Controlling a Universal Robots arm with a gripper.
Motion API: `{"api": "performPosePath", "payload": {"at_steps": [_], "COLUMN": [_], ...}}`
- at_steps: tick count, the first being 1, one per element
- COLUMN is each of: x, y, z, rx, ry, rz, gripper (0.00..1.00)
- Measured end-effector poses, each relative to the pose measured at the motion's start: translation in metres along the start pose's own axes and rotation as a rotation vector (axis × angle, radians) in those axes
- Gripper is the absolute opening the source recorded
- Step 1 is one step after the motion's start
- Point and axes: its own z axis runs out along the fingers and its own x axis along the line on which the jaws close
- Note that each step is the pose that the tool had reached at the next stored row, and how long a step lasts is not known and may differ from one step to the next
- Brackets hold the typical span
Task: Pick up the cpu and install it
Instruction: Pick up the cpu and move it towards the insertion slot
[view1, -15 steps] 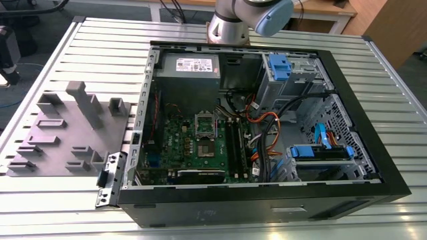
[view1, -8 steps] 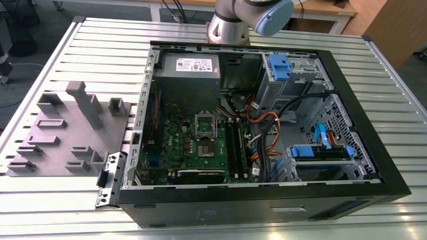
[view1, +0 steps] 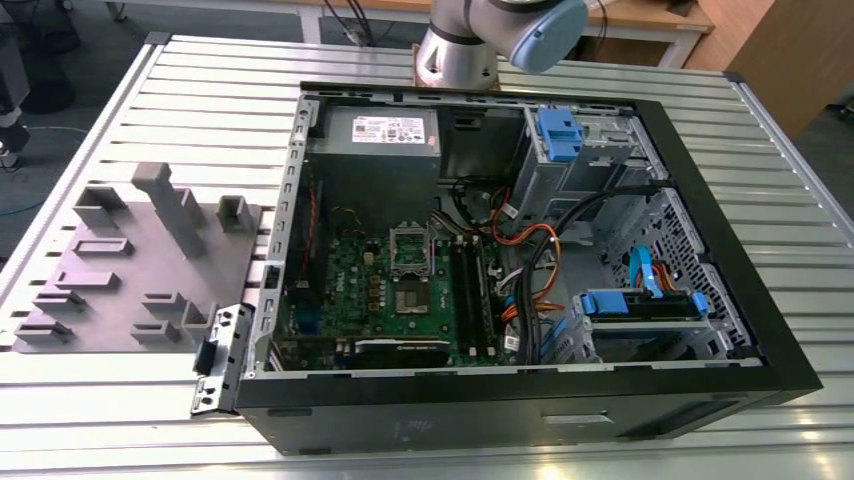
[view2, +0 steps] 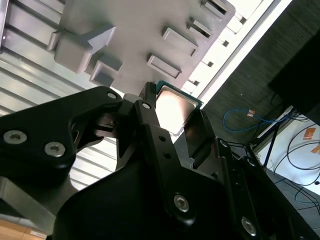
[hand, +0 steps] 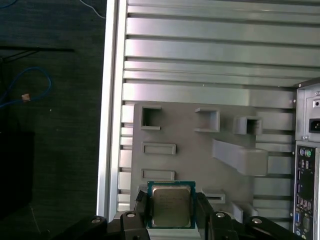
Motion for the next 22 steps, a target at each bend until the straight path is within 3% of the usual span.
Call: {"api": "performPosePath", "payload": {"at_steps": [7,22], "x": [-0.0069,-0.0109], "y": [-0.0002,-0.0003], "z": [0.0001,0.0001], "rx": [0.0,0.0], "ry": [-0.0001,-0.0001], "rz": [0.0,0.0], "gripper": [0.47,0.47]}}
